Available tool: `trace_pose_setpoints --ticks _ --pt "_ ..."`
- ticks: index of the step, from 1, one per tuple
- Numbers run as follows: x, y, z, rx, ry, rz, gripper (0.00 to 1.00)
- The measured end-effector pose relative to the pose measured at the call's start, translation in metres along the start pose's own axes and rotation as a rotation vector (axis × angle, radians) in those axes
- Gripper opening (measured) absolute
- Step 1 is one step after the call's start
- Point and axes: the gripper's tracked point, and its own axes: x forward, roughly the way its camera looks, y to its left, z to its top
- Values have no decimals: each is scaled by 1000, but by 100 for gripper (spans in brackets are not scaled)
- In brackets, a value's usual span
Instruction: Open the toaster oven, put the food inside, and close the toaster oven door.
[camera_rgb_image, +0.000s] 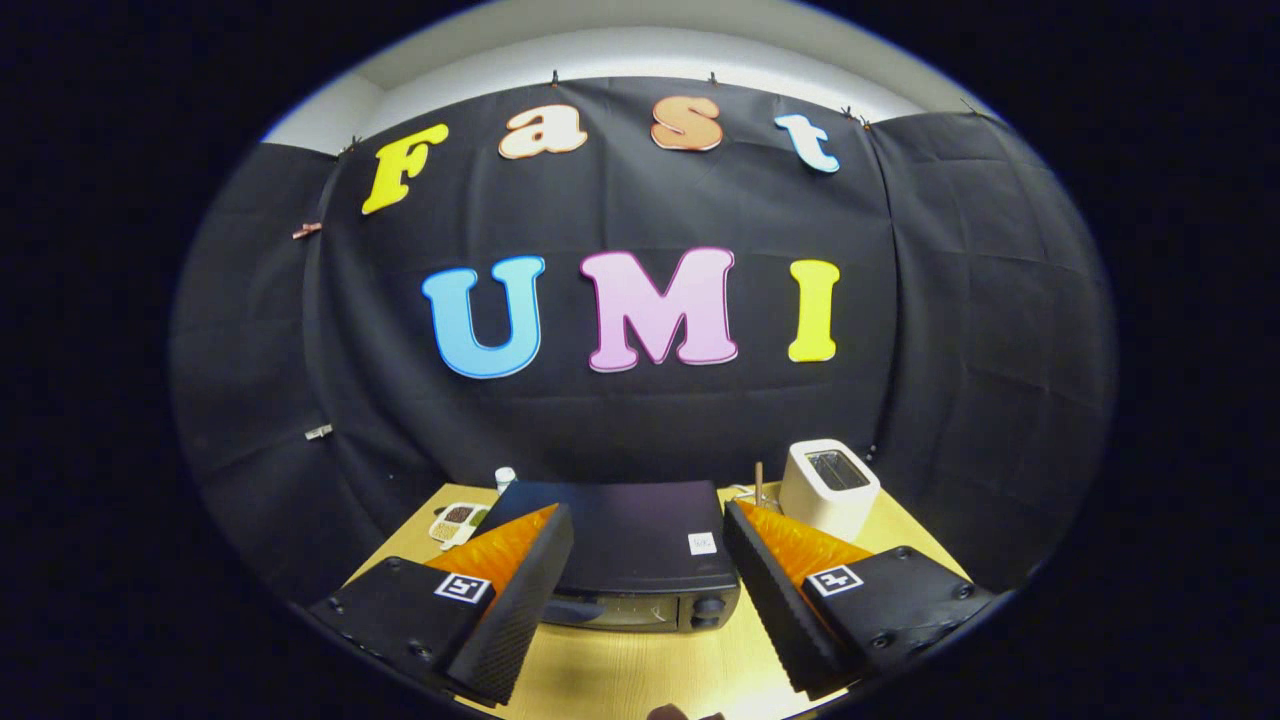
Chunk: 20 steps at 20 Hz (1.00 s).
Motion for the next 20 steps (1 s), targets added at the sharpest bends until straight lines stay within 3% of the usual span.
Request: trace_pose_setpoints --ticks 9,20 --pt "-28 -49 69 66 -128 -37 98" --pt "-44 -69 76 -5 -150 -73 98"
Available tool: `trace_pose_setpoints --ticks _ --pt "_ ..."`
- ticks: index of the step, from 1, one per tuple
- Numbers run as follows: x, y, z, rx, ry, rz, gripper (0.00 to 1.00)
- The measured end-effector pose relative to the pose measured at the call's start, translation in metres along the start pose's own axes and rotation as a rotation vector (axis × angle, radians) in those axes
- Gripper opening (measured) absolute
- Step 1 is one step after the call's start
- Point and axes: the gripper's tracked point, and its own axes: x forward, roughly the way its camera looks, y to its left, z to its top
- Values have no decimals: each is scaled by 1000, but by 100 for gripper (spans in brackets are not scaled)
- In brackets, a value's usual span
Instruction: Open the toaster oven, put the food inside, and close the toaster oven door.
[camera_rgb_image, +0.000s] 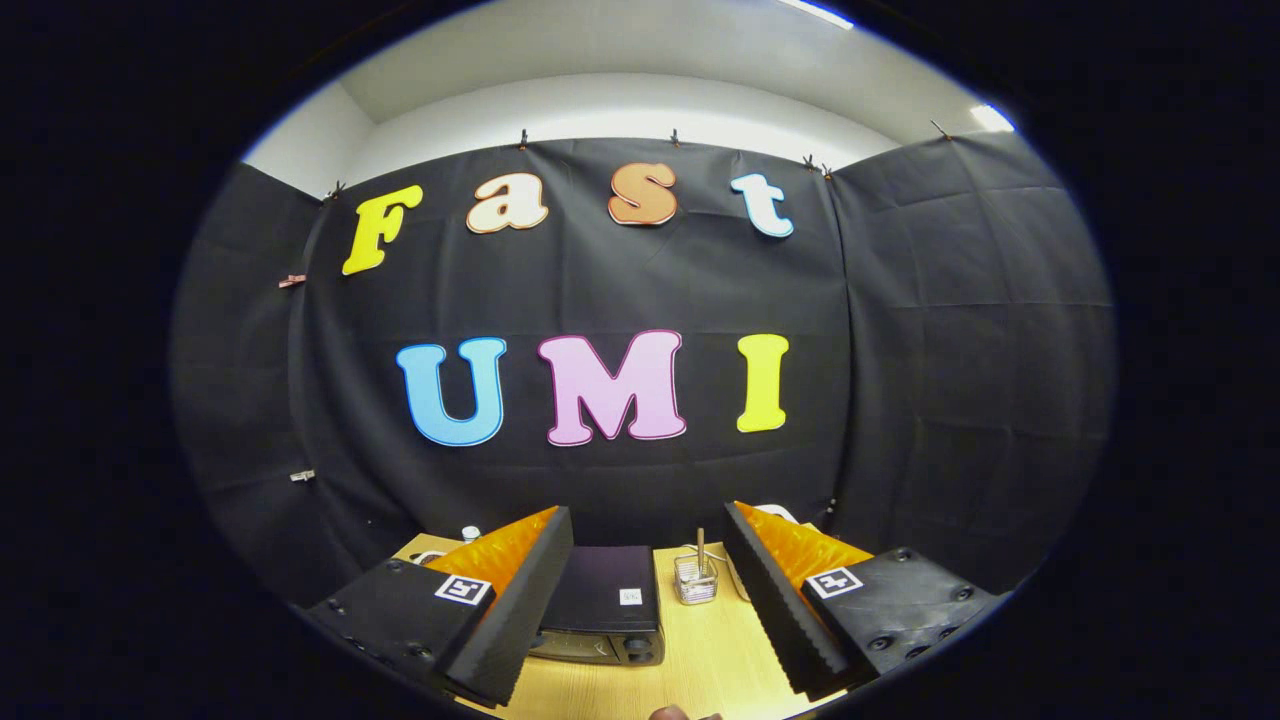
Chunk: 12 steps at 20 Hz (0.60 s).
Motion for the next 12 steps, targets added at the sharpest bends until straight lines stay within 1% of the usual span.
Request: trace_pose_setpoints --ticks 12 --pt "-2 3 0 -21 12 9 98"
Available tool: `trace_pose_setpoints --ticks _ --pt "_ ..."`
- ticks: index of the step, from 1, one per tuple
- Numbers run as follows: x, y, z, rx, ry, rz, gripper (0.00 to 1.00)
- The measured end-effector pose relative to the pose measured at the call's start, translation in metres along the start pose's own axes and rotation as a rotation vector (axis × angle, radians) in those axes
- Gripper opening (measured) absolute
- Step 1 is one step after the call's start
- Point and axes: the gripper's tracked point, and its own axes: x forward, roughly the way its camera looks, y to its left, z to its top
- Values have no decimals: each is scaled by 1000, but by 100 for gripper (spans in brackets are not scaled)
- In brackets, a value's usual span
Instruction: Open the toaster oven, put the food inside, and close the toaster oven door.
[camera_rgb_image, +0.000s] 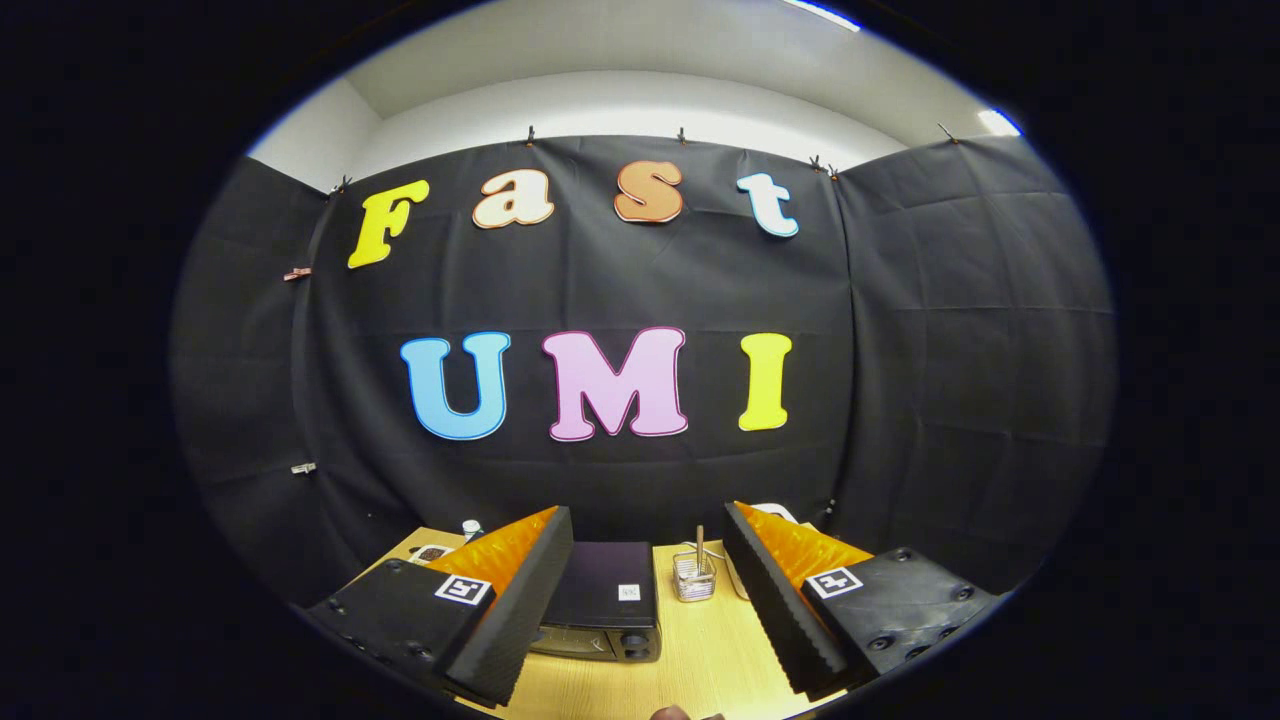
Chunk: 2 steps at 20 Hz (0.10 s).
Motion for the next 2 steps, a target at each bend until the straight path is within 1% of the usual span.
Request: trace_pose_setpoints --ticks 2 --pt "2 0 -1 -2 4 3 98"
